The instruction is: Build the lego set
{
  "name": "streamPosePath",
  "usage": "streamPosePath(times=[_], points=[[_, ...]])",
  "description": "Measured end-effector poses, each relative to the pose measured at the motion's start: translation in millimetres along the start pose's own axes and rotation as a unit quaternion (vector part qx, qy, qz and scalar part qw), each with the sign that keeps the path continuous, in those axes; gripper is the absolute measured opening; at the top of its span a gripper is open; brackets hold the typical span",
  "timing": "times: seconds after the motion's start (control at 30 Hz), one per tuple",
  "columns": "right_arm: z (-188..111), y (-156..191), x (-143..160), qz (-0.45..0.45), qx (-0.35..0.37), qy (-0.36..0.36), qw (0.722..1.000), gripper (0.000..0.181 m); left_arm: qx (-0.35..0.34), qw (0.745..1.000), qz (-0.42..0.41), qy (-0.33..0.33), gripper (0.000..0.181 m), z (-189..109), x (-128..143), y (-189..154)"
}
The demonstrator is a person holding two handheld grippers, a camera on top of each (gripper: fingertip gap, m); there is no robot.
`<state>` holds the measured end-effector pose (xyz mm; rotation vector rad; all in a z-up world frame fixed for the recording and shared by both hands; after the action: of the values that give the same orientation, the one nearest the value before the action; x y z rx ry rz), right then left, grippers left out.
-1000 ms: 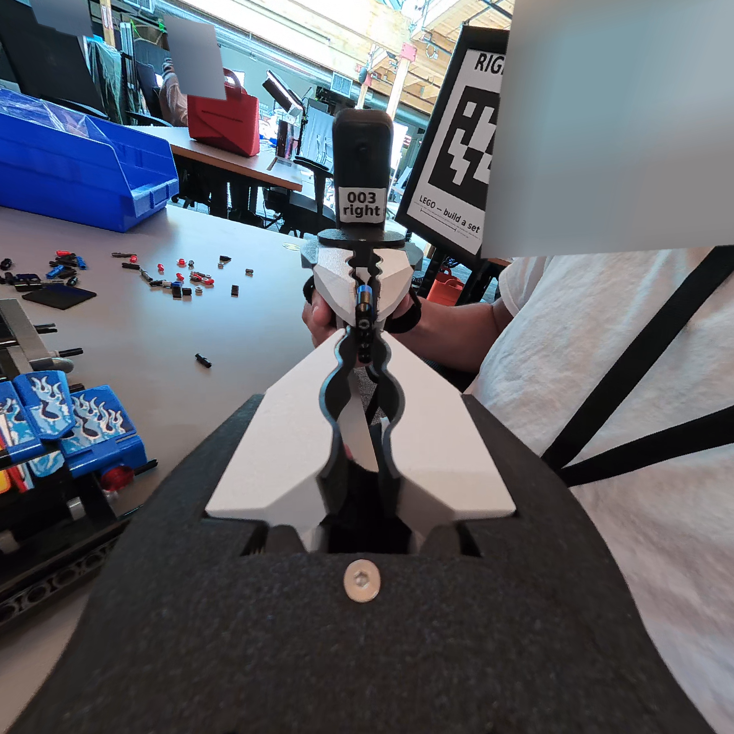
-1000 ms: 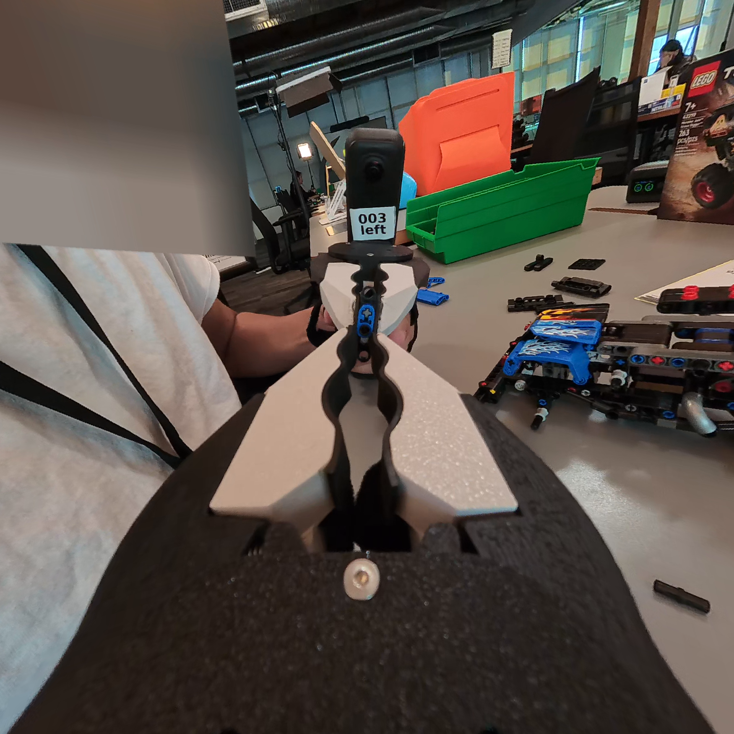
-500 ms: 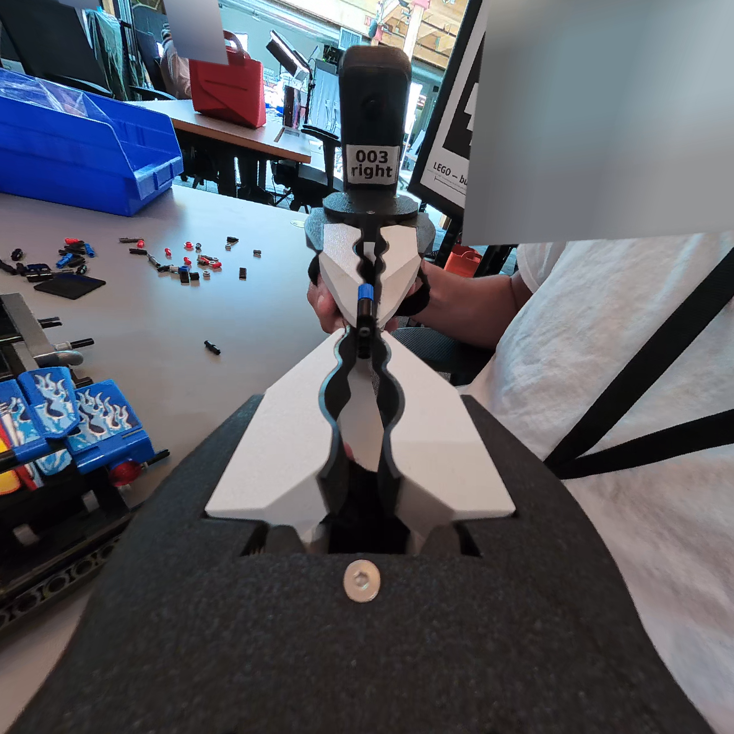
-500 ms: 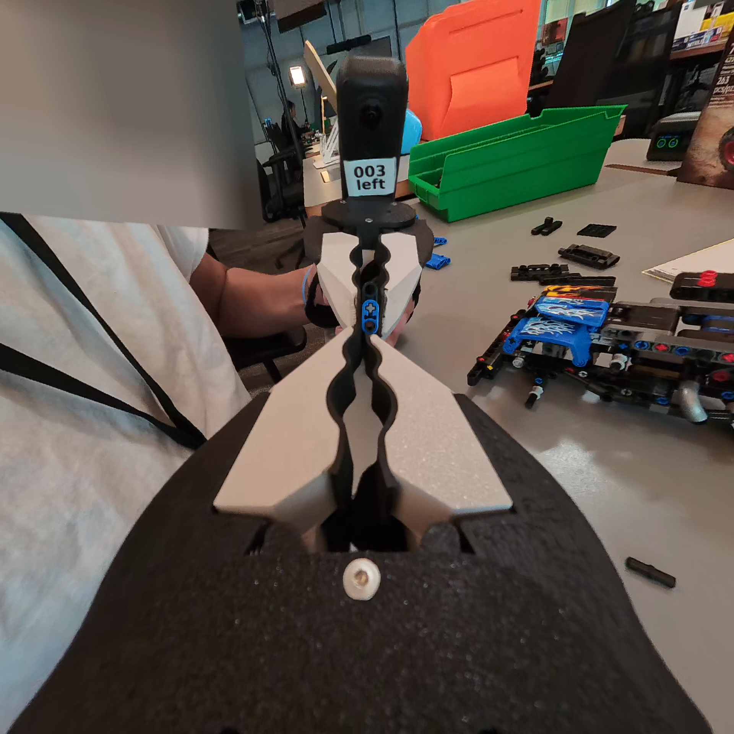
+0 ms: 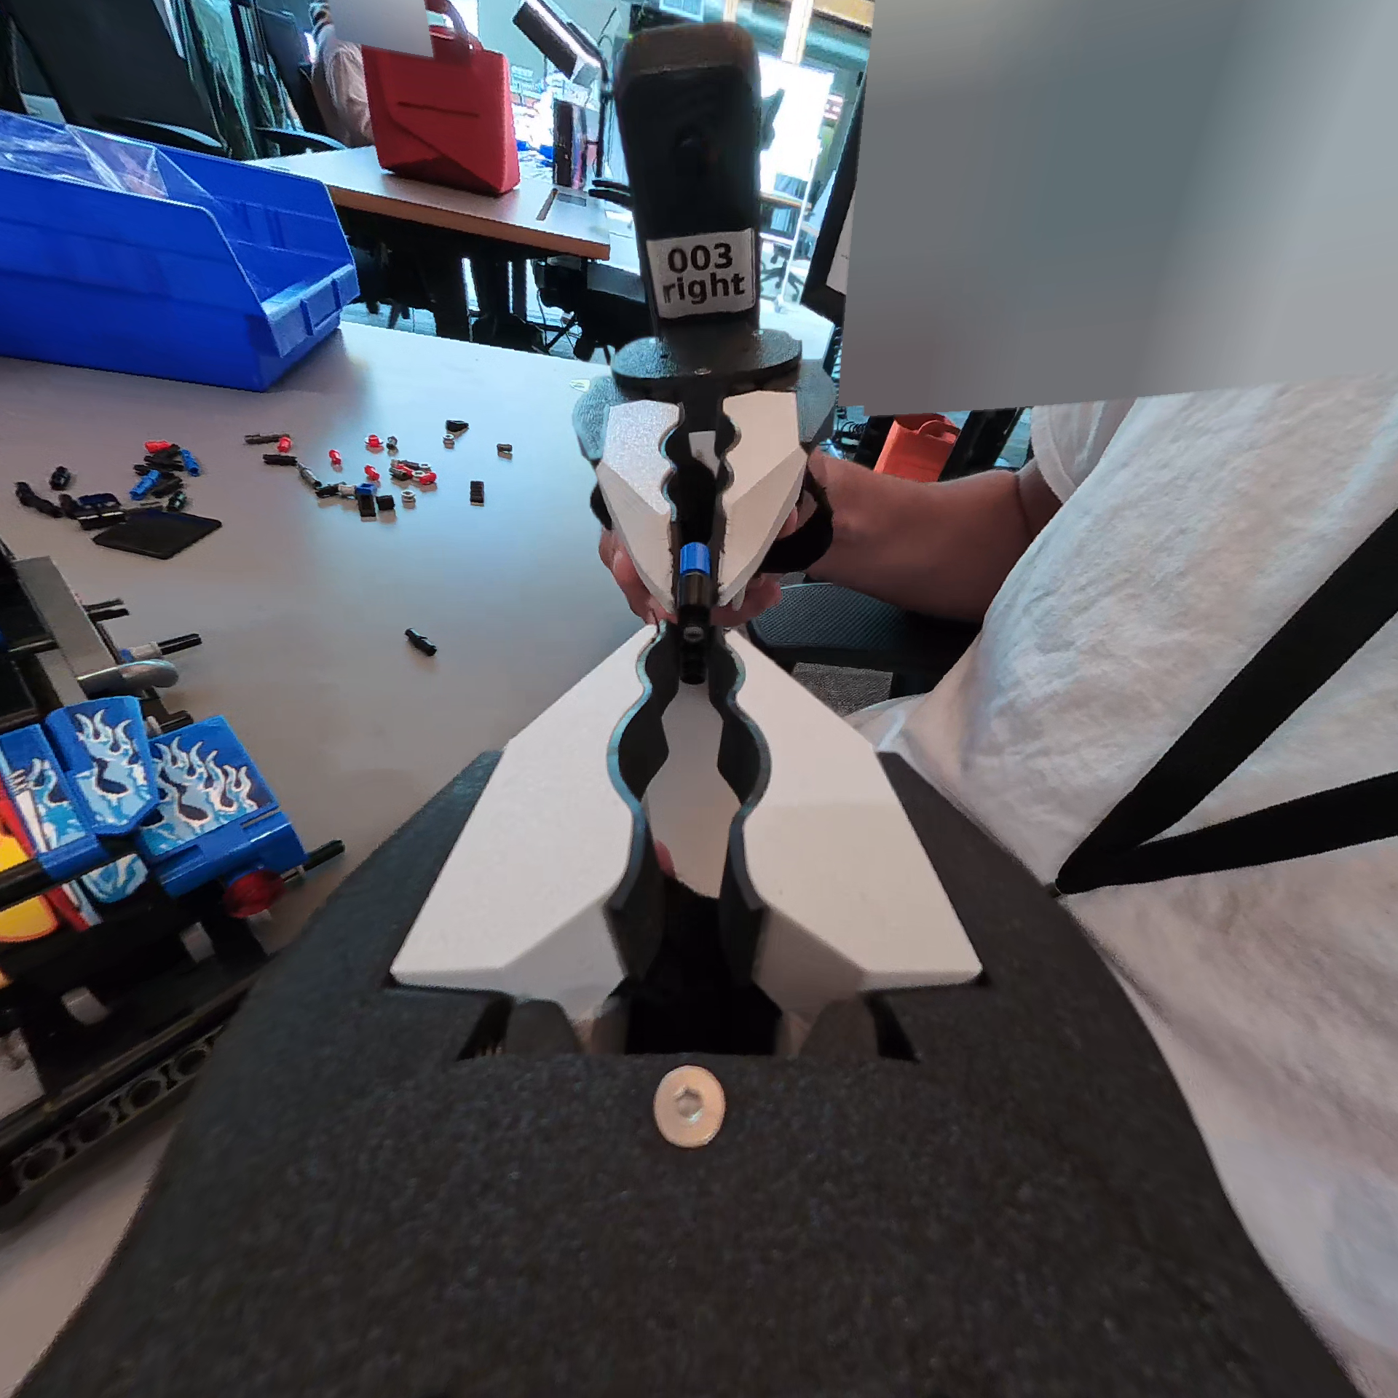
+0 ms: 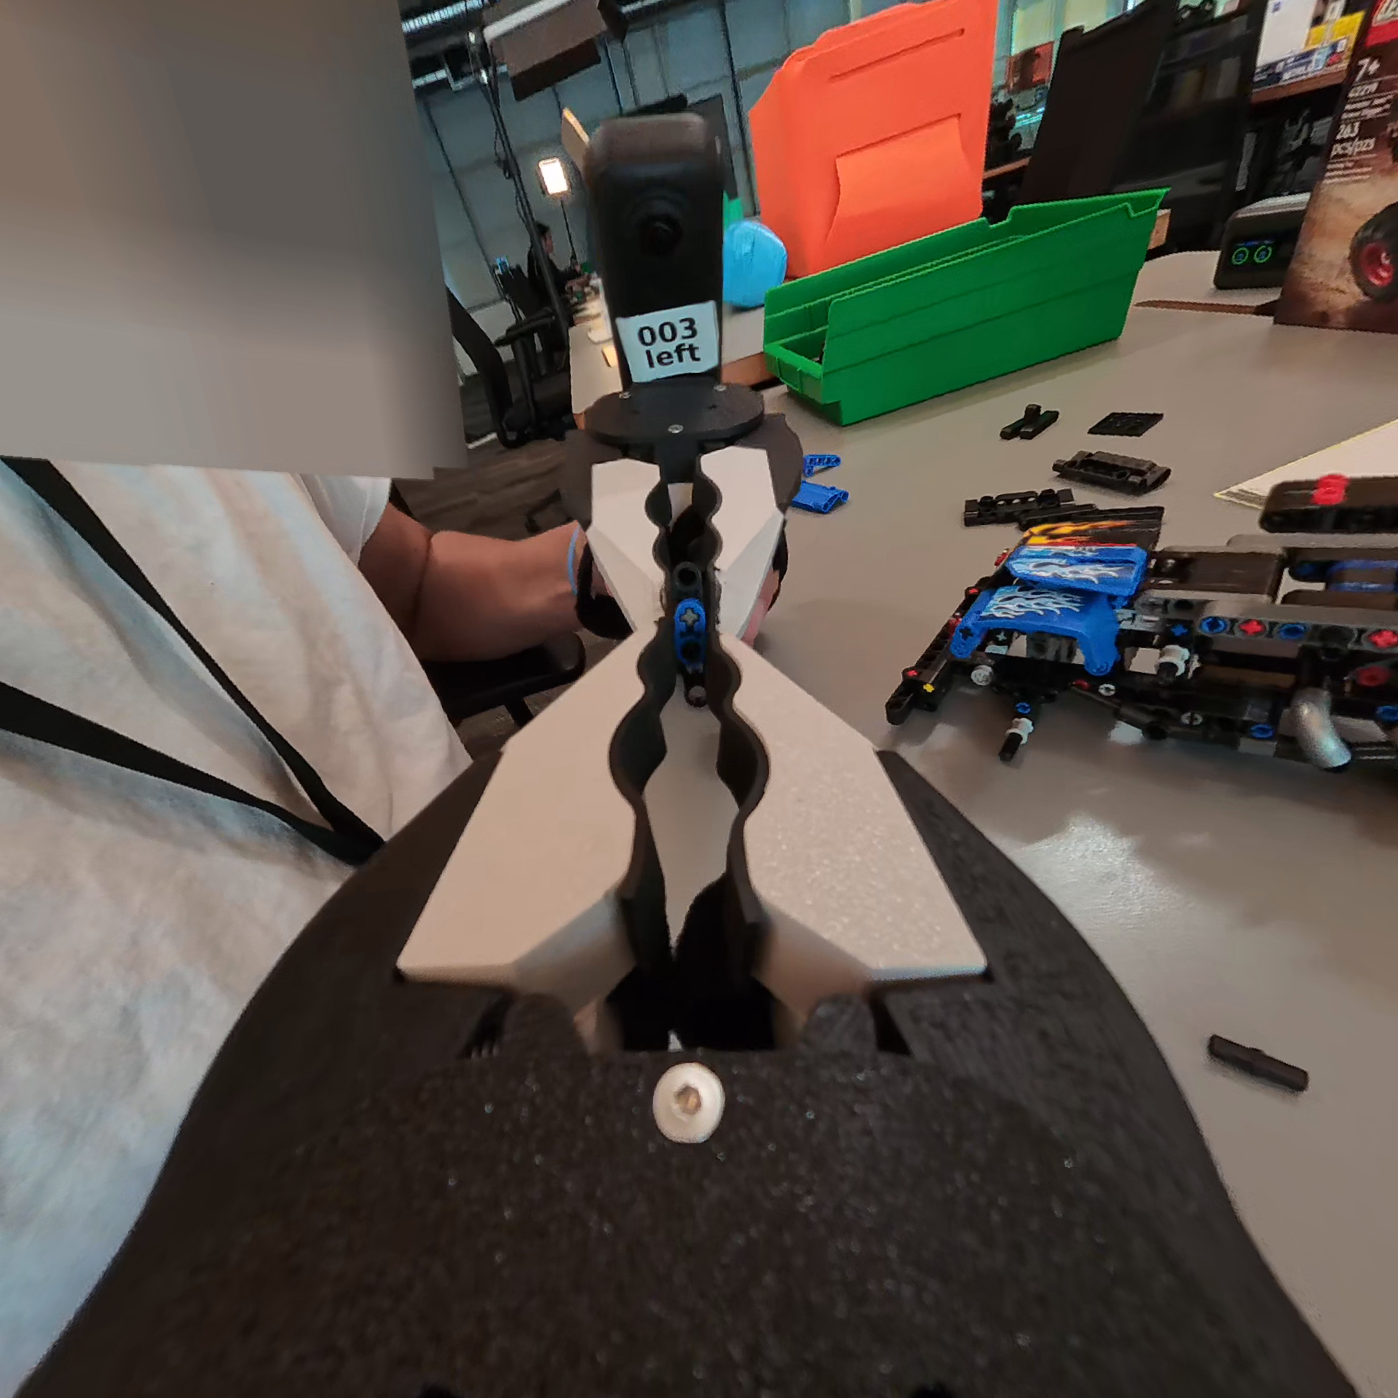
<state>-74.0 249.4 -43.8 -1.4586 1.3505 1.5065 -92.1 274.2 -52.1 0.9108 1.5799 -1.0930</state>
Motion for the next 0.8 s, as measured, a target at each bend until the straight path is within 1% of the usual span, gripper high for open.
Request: streamPosePath(times=[0.13, 0.3, 0.47, 0.53, 0.57, 0.6, 0.63, 0.67, 0.7, 0.73, 0.8], points=[[1, 3, 2, 0.011, -0.012, -0.009, 1.0, 0.006, 0.003, 1.0, 0.011, 0.011, 0.006, 2, 2, -3], [2, 0, 7, -0.004, -0.007, 0.007, 1.0, 0.006, -0.024, 0.998, 0.035, 0.038, 0.006, 4, 7, 1], [5, 0, 8, -0.006, -0.007, 0.014, 1.0, 0.006, -0.033, 0.997, 0.043, 0.049, 0.006, 5, 10, 3], [4, -2, 7, -0.014, 0.003, 0.015, 1.0, 0.006, -0.031, 0.998, 0.034, 0.038, 0.006, 4, 7, 4], [4, -1, 4, -0.036, 0.013, 0.01, 0.999, 0.006, -0.021, 0.999, 0.021, 0.025, 0.006, 3, 5, 4], [3, 0, 1, -0.069, 0.03, 0.009, 0.997, 0.007, -0.018, 1.0, 0.006, 0.012, 0.006, 2, 2, 5], [2, -5, -2, -0.112, 0.069, 0.016, 0.991, 0.009, -0.024, 1.0, -0.009, -0.004, 0.006, -1, -1, 9], [1, -9, -4, -0.161, 0.11, 0.026, 0.98, 0.02, -0.021, 0.999, -0.032, -0.019, 0.006, -4, -3, 12], [1, -10, -6, -0.206, 0.145, 0.036, 0.967, 0.03, -0.019, 0.997, -0.063, -0.035, 0.006, -6, -4, 16], [2, -11, -9, -0.242, 0.181, 0.043, 0.952, 0.035, -0.02, 0.994, -0.093, -0.052, 0.006, -8, -6, 20], [9, -10, -9, -0.304, 0.233, 0.061, 0.922, 0.042, -0.015, 0.988, -0.137, -0.071, 0.006, -6, -6, 23]])
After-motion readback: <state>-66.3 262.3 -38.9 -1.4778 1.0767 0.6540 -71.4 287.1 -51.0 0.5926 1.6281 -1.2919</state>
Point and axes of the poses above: each gripper's, where its closed fingertips meet, z out along the fingers, x out of its underside, y = z × x across the jaws, the point moved 2 cm from there along -z, back along the fingers, and after that the axes turned 11 degrees about x, right-handed, at the moved point
